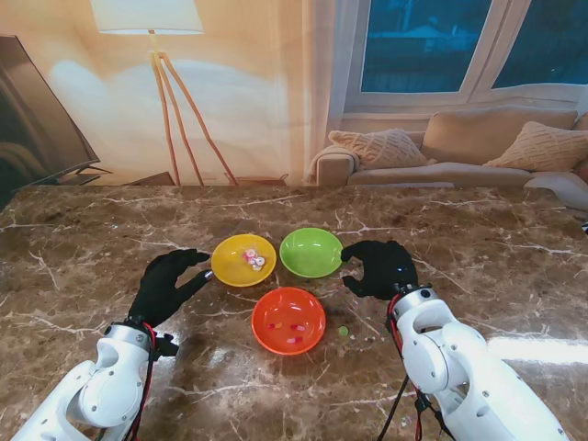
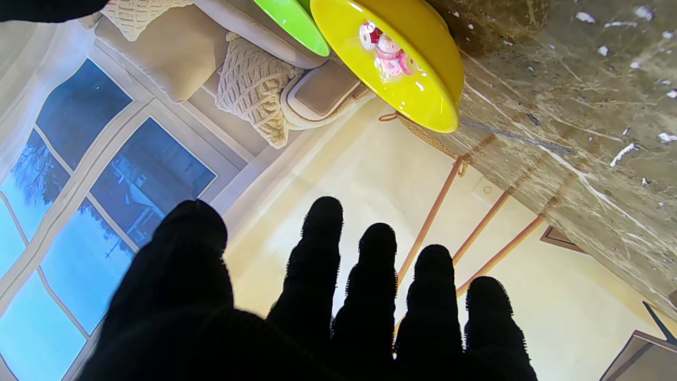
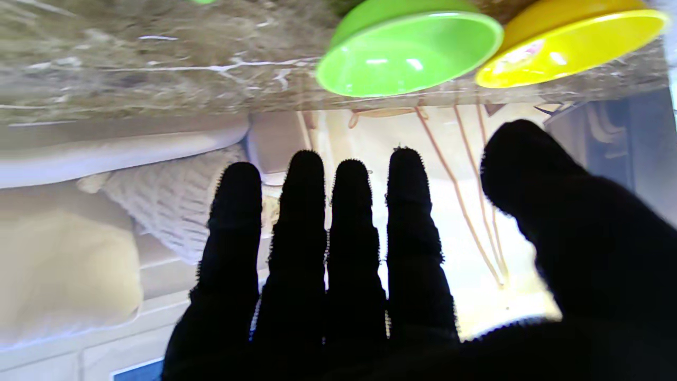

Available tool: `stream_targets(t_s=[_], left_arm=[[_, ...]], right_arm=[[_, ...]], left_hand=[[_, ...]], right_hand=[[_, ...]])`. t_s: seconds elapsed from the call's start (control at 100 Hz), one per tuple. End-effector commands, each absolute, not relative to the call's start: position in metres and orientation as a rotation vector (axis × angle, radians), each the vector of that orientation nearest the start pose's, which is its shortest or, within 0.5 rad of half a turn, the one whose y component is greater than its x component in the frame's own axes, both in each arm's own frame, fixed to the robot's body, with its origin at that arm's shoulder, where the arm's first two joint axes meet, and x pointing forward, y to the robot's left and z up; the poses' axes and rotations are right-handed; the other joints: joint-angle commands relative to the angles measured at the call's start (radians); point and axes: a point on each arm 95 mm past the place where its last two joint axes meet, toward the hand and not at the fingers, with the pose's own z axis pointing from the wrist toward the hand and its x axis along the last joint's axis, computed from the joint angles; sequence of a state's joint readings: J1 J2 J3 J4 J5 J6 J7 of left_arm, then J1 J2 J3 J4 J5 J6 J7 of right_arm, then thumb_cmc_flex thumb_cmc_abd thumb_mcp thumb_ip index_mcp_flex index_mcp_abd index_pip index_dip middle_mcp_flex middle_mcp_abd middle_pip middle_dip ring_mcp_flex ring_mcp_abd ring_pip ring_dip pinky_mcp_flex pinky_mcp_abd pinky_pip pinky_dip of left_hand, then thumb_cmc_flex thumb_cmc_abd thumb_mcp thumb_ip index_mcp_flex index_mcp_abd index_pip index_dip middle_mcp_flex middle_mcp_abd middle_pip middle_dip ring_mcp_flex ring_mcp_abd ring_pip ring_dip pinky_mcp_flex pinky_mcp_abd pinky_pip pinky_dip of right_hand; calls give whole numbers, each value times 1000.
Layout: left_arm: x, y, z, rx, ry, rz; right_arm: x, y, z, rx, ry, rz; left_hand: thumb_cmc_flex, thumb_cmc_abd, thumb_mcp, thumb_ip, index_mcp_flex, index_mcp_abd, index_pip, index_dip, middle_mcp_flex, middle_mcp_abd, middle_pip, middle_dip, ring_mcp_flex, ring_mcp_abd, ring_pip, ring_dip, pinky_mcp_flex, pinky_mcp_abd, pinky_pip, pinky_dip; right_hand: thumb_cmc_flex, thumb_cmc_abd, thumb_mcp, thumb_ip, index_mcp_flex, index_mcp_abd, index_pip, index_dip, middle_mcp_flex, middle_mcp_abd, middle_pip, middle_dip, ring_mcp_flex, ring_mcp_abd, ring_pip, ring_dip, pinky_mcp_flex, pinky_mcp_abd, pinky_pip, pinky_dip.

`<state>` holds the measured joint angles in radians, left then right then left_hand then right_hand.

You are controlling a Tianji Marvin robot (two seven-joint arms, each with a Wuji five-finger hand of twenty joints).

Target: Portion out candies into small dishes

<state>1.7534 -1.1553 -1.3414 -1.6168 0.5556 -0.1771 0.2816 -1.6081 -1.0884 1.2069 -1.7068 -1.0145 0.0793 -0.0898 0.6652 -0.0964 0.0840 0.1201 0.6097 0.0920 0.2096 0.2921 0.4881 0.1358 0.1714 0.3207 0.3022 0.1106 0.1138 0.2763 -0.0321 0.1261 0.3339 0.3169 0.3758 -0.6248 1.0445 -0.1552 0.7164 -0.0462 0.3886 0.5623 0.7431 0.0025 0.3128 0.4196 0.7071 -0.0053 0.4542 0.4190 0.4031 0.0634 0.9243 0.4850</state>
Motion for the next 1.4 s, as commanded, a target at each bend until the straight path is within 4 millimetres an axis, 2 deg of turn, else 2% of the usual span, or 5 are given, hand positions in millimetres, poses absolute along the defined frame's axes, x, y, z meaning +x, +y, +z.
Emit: stream_targets(t_s=[0.0,0.3,0.61,0.86,1.39], left_arm=[[355,29,-342,-1559,946,-1893],[356,29,-342,-1561,948,-1887],[355,29,-342,-1558,949,-1889],[355,27,-343,-1561,957,-1893],[356,27,-343,-1564,960,-1890]], right_arm=[[392,-3,-303,1178,1384,1454],[379,-10,-322,1177,1472,1419],[363,-5,-349,1209,1531,1401],[356,3,-367,1239,1541,1416],[358,13,-389,1230,1496,1456]], left_hand=[[-2,38,-30,-5,-3,-11,3,20,13,15,7,16,-4,-5,-14,8,-13,-28,-25,12],[-2,38,-30,-5,-4,-11,3,20,14,14,6,22,-2,-4,-13,10,-14,-28,-27,10],[-3,37,-29,-5,-4,-12,3,20,14,12,5,23,-2,-6,-13,11,-14,-30,-30,8],[-4,38,-30,-5,-4,-13,3,20,13,12,5,24,-3,-6,-14,11,-15,-27,-34,5],[-3,36,-29,-4,-3,-13,4,21,13,12,5,24,-2,-5,-14,11,-14,-26,-37,6]], right_hand=[[-41,-34,-18,-5,-19,14,-10,-14,27,-12,53,54,35,-2,71,72,17,14,58,39],[-124,-301,142,-59,10,17,-44,-142,84,-54,290,425,13,-51,482,429,16,25,183,125],[-190,-574,297,-101,76,8,22,-283,260,-142,627,968,100,-90,868,727,31,60,334,324],[-108,-663,317,-101,221,-71,150,-296,428,-149,713,1031,200,-73,940,754,71,77,393,396],[49,-613,249,-71,289,-134,196,-305,511,-171,729,1038,257,-85,967,761,101,66,402,424]])
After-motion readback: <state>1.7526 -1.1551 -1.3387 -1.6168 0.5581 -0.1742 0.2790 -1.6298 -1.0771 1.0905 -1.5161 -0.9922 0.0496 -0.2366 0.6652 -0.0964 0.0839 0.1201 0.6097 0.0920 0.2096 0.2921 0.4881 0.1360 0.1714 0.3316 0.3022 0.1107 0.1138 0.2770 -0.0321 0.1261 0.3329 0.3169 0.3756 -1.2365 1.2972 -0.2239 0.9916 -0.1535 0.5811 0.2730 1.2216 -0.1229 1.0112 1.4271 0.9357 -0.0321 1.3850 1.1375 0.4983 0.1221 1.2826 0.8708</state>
